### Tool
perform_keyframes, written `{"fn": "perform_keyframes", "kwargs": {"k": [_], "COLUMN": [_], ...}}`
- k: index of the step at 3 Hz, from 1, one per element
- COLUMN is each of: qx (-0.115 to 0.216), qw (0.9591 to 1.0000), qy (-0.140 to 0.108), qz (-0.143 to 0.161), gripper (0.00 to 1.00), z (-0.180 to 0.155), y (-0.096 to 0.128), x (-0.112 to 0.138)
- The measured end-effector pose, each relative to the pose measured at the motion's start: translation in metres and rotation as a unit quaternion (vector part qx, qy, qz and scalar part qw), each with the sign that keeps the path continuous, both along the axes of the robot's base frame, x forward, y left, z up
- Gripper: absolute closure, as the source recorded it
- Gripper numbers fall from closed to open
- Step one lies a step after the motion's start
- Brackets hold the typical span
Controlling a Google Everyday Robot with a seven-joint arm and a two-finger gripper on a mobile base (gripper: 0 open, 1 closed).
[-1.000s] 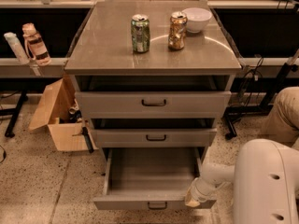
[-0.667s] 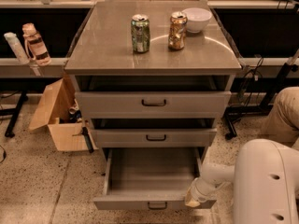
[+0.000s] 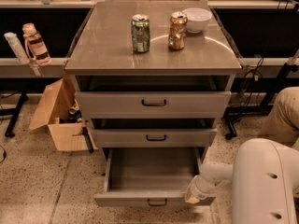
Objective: Close bottom drawer
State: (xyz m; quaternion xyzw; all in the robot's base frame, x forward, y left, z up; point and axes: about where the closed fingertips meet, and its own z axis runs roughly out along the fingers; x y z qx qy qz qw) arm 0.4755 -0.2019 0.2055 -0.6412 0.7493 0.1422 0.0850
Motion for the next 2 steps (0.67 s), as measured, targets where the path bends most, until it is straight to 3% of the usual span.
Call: {"fn": "perform_keyframes", "kwargs": {"k": [2], "qx": [-0.008], "qw": [0.9999], "qy": [-0.010], "qz": [-0.005], "gripper": [1.00], "z": [-0.0006], "y": [-0.0038], "x": [0.0136]}}
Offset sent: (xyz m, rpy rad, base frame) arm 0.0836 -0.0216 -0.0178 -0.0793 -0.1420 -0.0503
